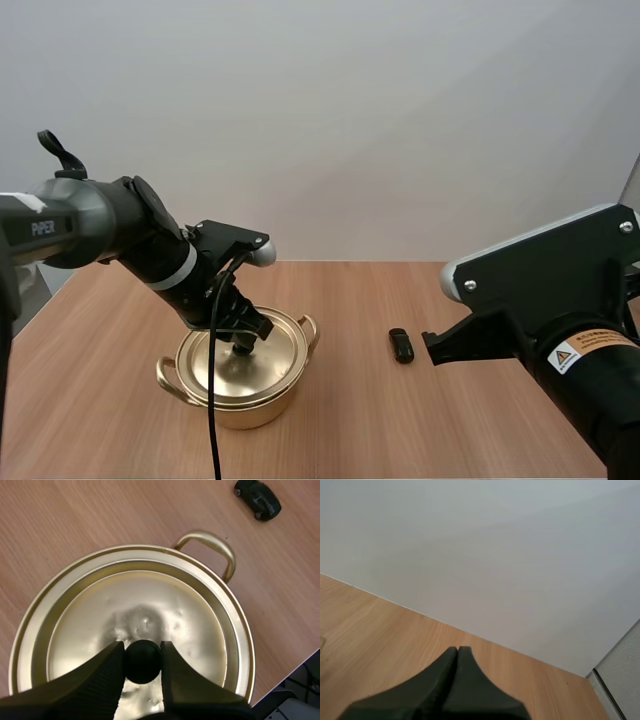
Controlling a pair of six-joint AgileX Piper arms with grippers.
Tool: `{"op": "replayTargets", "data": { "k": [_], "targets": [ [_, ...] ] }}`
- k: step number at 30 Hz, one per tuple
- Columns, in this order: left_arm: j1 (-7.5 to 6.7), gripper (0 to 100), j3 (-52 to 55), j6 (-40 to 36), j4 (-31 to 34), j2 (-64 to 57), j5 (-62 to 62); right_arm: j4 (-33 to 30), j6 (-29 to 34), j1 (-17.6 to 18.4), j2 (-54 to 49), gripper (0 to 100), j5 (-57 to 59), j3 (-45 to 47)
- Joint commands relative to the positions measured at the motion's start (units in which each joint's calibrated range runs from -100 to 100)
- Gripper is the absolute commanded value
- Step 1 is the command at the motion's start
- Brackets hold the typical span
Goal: Open the pot, put the car inside, and close it
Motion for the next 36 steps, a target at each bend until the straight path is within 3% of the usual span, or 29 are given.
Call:
{"op": "replayTargets", "data": {
  "k": [1,5,10,16,18,21,22,26,34,36],
  "targets": [
    [0.03,0,-3.24,0.17,-3.62,-2.32,6.95,2.19,-0.93,-0.03,0.12,0,-0.10,-0.04],
    [0.03,0,-10.11,-0.65,-8.85,-10.75,11.20,9.63,-5.94,-0.03,6.07,0,-4.73,-0.15],
    [0.03,0,-15.90,-3.47,-14.56,-22.64,7.85,15.89,-15.58,-1.23,21.01,0,-8.51,-0.15],
    [0.03,0,-19.93,-6.19,-15.22,-37.14,-3.71,16.87,-11.86,-2.73,39.44,2,-7.40,-5.11],
    [0.20,0,-21.53,-6.19,-14.78,-39.76,-4.86,17.02,-9.88,-2.73,44.33,34,-6.58,-8.33],
    [1.06,0,-23.72,-8.63,-12.07,-41.08,-4.86,17.57,-7.21,-2.73,49.63,93,-6.26,-12.28],
    [1.47,0,-24.32,-9.29,-11.38,-41.08,-4.86,17.57,-6.56,-2.73,51.10,100,-6.07,-13.44],
    [2.62,0,-24.48,-9.88,-10.98,-41.08,-5.07,18.01,-5.53,-2.73,57.40,100,-5.15,-16.14],
    [2.68,0,-24.48,-9.88,-10.57,-41.08,-5.07,21.36,-8.06,-2.73,63.83,100,-5.10,-16.54],
    [2.68,0,-24.48,-9.88,-10.60,-41.08,-5.41,21.95,-9.51,-2.73,64.98,91,-4.23,-16.54]
  ]
}}
